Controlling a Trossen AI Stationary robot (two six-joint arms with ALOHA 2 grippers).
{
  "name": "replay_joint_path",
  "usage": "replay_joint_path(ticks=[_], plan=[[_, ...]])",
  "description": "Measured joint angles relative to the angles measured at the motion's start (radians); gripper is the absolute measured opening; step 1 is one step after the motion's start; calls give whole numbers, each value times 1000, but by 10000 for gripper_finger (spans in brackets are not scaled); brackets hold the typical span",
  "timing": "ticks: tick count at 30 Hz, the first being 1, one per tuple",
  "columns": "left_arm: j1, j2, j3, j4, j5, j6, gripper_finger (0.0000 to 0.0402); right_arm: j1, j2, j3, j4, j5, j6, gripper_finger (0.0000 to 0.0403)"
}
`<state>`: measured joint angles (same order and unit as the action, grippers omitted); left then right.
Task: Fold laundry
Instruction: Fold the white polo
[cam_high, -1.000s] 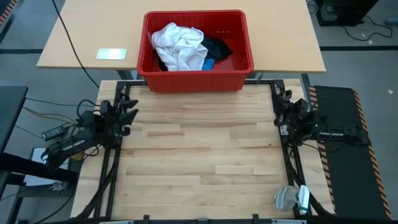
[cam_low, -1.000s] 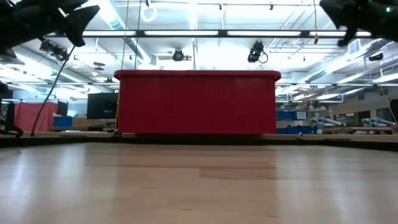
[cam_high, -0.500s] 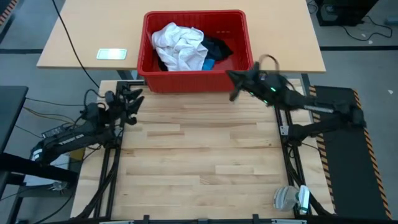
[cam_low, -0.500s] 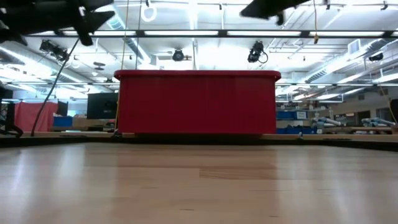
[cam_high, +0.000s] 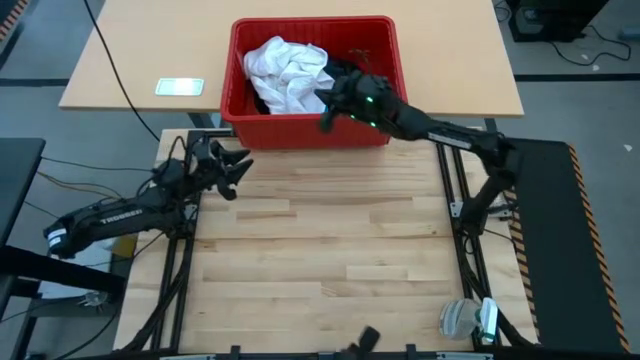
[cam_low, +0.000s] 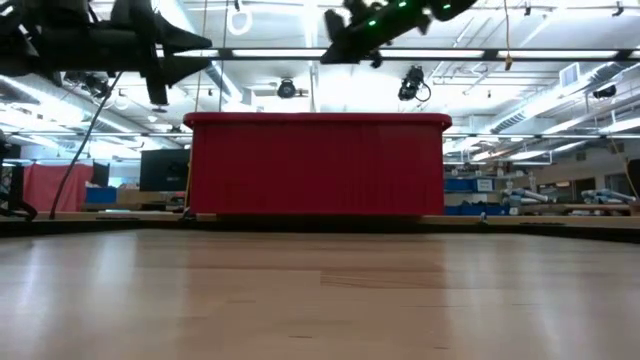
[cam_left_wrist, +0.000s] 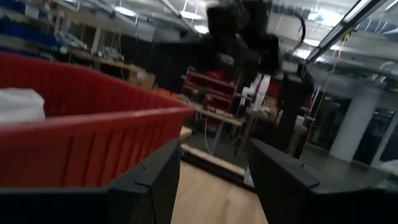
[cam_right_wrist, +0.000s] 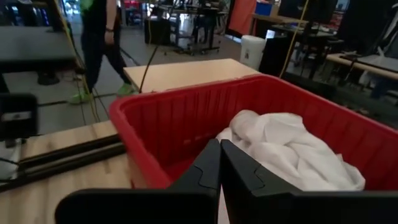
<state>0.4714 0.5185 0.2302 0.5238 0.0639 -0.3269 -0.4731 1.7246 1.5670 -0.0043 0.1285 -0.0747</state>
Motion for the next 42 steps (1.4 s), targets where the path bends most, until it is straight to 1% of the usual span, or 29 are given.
replay_joint_path(ticks=[3,6,9,12,14,16,19,22,23,25,28,30,33,37,42], plan=[[-3,-1,0,-29,0,-18,191,-16,89,108,-39,-9,-4,16],[-18,-1,0,-40,-1,-24,191,-33,167,204,-44,-43,5,16],[-40,-1,0,-57,-39,-16,189,-48,247,308,-45,-91,2,17],[-77,-1,0,-93,-147,15,179,-68,334,418,-67,-126,-24,17],[-104,0,1,-112,-240,49,170,-86,388,484,-81,-105,-53,18],[-124,15,22,-176,-321,59,162,-112,445,545,-82,-92,-52,22],[-138,44,86,-297,-340,83,156,-149,527,650,-132,-139,-15,42],[-178,66,148,-364,-340,128,155,-162,605,769,-186,-165,-22,82],[-196,71,166,-377,-341,147,155,-161,631,796,-179,-167,-32,100],[-237,77,187,-388,-372,178,155,-160,647,772,-123,-166,-43,139],[-295,77,192,-395,-455,210,155,-171,677,760,-111,-140,-41,197],[-317,77,190,-416,-494,212,155,-187,687,763,-131,-150,-16,230],[-326,77,189,-428,-501,202,155,-208,720,769,-123,-185,30,269],[-325,77,189,-460,-502,168,155,-234,786,765,-176,-210,108,295],[-325,78,188,-501,-502,121,154,-251,826,765,-280,-205,125,295]])
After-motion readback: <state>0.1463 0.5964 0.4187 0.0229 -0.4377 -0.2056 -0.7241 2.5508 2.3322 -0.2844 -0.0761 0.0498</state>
